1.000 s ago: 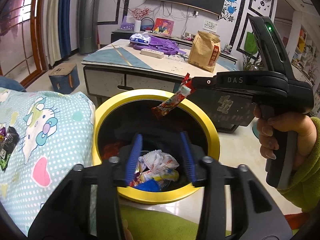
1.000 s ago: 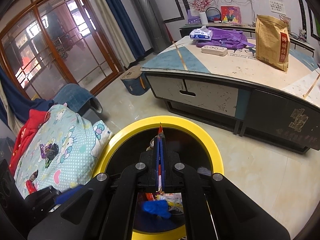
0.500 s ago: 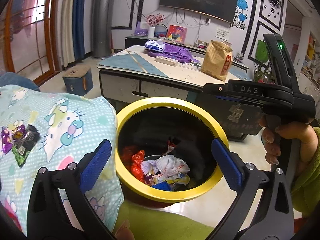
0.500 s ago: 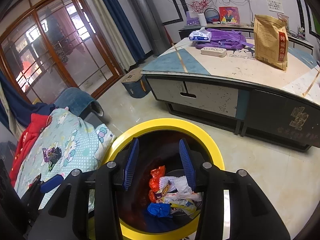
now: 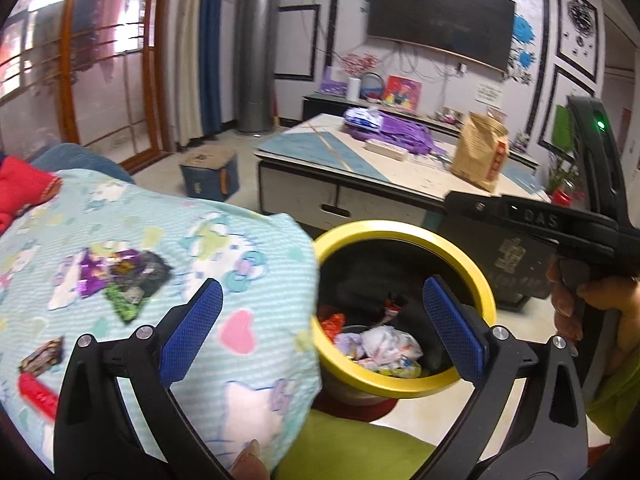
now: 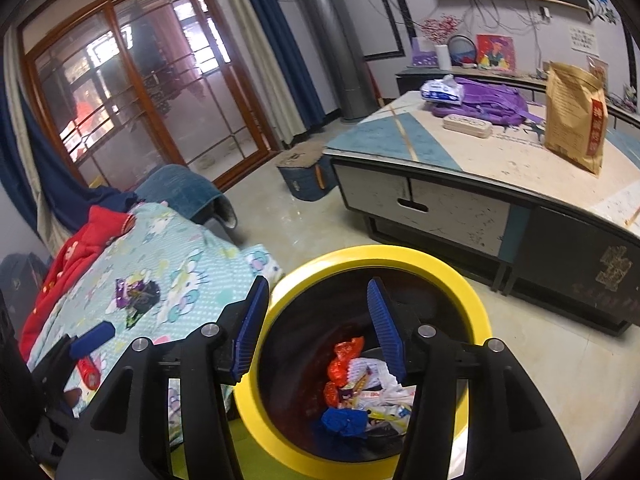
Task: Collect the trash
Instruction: 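Move both tools back over the red bottle and black wrapper on the bed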
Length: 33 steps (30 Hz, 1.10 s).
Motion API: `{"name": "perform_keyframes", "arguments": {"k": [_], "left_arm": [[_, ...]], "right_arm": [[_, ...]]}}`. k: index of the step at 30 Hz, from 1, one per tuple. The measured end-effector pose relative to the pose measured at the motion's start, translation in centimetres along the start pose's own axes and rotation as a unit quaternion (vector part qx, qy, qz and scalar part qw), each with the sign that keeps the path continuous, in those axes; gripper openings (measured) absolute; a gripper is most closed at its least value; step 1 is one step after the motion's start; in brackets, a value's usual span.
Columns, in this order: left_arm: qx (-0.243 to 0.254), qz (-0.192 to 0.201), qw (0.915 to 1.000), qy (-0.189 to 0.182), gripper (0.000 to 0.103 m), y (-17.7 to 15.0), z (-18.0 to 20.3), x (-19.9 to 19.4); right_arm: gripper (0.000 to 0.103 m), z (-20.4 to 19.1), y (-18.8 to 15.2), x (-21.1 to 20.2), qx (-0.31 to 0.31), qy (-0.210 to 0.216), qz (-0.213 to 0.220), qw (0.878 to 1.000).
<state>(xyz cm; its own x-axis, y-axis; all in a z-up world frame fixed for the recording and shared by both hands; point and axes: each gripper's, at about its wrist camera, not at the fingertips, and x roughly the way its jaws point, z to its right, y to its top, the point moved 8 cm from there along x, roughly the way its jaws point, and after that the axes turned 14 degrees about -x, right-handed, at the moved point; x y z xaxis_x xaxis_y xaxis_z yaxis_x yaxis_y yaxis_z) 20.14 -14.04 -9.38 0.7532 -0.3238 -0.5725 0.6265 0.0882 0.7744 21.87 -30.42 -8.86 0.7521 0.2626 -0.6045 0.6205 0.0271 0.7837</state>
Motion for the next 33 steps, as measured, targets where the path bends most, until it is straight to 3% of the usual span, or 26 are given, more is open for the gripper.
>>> {"name": "perform_keyframes", "arguments": {"k": [13, 33], "left_arm": [[-0.056, 0.067, 0.9952, 0.043, 0.092, 2.4, -5.2, -5.3], [-0.112, 0.099, 0.9828, 0.109, 0.092, 2.6, -12.7, -9.3]], "right_arm": [[0.055, -6.4, 1.5, -1.2, -0.052, 0.043, 0.022, 0.997], [0.062, -15.2, 2.5, 0.6, -0.124, 0.103, 0.011, 0.987]]}}
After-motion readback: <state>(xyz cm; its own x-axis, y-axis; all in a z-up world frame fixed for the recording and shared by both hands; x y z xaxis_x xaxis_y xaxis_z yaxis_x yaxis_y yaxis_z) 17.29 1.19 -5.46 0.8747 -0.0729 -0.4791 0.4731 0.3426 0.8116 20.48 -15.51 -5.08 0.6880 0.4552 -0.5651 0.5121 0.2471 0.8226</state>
